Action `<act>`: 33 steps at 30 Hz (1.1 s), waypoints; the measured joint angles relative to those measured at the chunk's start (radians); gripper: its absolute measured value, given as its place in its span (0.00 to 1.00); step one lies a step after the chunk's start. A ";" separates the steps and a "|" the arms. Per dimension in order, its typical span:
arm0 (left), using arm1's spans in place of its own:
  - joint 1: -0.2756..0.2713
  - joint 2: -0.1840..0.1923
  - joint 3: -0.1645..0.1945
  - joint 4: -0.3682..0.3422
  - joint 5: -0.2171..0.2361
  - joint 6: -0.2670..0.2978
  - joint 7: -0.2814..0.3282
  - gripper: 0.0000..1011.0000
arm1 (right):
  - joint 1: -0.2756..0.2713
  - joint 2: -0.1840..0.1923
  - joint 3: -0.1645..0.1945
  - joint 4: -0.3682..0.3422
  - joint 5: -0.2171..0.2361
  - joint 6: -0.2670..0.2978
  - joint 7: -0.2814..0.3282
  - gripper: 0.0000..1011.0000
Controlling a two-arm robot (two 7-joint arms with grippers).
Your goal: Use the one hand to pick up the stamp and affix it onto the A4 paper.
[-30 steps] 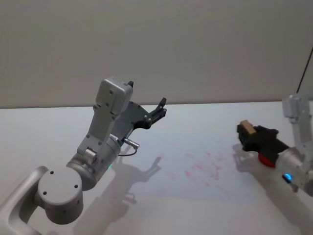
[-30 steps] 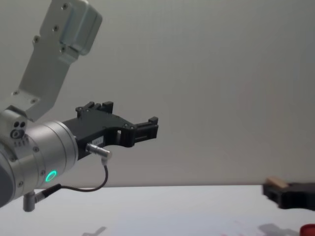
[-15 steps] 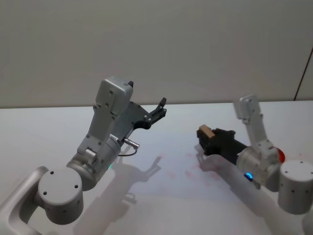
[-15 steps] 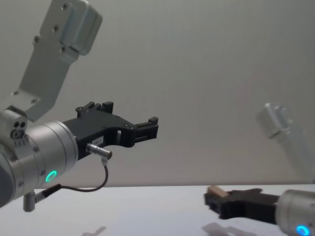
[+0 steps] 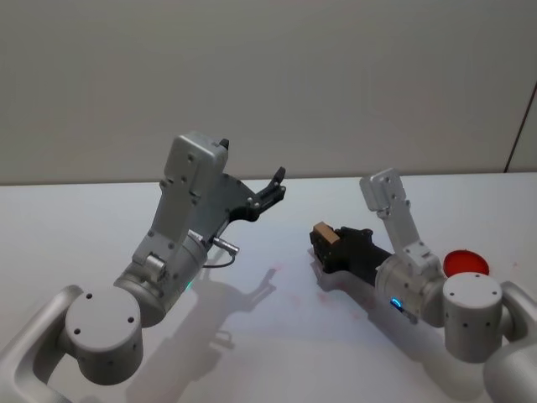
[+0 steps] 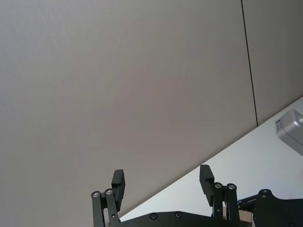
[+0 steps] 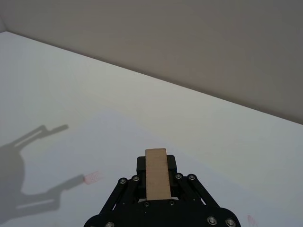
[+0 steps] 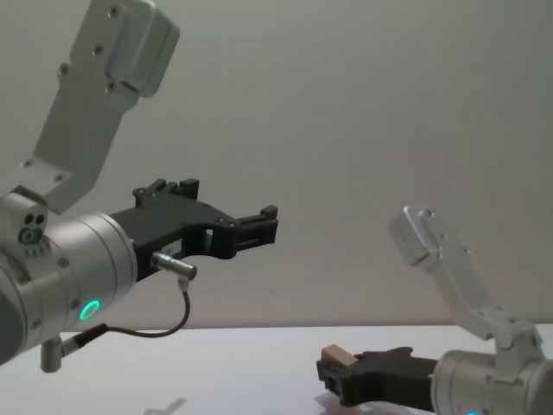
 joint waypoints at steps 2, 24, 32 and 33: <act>0.000 0.000 0.000 0.000 0.000 0.000 0.000 0.99 | 0.006 -0.004 -0.002 0.014 -0.007 -0.005 0.000 0.22; 0.000 0.000 0.000 0.000 0.000 0.000 0.000 0.99 | 0.013 -0.008 -0.011 0.061 -0.049 -0.012 0.002 0.22; 0.000 0.000 0.000 0.000 0.000 0.000 0.000 0.99 | 0.014 -0.010 -0.015 0.069 -0.060 -0.013 0.003 0.22; 0.000 0.000 0.000 0.000 0.000 0.000 0.000 0.99 | 0.015 -0.010 -0.015 0.070 -0.062 -0.013 0.003 0.22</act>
